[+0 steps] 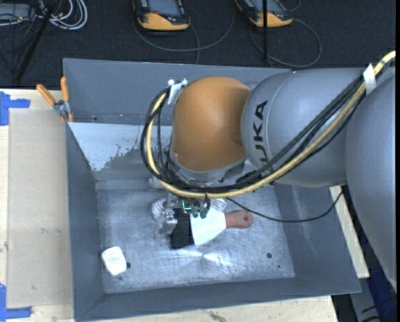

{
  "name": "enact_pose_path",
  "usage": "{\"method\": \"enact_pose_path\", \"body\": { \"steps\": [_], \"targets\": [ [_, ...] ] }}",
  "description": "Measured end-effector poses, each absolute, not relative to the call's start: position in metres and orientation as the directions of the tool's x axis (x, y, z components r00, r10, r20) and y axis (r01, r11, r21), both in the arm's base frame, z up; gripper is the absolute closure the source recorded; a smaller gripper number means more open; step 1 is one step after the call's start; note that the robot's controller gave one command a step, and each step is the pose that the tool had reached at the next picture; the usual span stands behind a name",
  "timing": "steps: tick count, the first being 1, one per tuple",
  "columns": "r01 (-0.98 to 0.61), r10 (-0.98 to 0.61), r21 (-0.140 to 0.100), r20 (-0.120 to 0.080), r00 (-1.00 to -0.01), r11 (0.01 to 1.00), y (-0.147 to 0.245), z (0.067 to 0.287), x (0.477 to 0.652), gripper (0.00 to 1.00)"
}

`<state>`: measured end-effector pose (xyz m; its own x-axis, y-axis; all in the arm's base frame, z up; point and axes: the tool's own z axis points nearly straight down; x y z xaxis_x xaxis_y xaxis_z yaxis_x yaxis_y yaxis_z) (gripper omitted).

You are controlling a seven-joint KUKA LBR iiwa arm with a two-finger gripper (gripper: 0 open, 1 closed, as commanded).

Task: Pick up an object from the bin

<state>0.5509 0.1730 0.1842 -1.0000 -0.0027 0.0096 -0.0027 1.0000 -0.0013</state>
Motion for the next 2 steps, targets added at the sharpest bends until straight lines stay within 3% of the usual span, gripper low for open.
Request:
{"method": "enact_pose_path", "body": {
  "steps": [1, 2],
  "targets": [
    [0.001, 0.001, 0.000, 0.002, -1.000, 1.000, 0.172, 0.189, 0.553, 0.00],
    [-0.107, -0.107, 0.000, -0.001, -0.994, 0.994, 0.127, 0.137, 0.547, 0.00]
  ]
}}
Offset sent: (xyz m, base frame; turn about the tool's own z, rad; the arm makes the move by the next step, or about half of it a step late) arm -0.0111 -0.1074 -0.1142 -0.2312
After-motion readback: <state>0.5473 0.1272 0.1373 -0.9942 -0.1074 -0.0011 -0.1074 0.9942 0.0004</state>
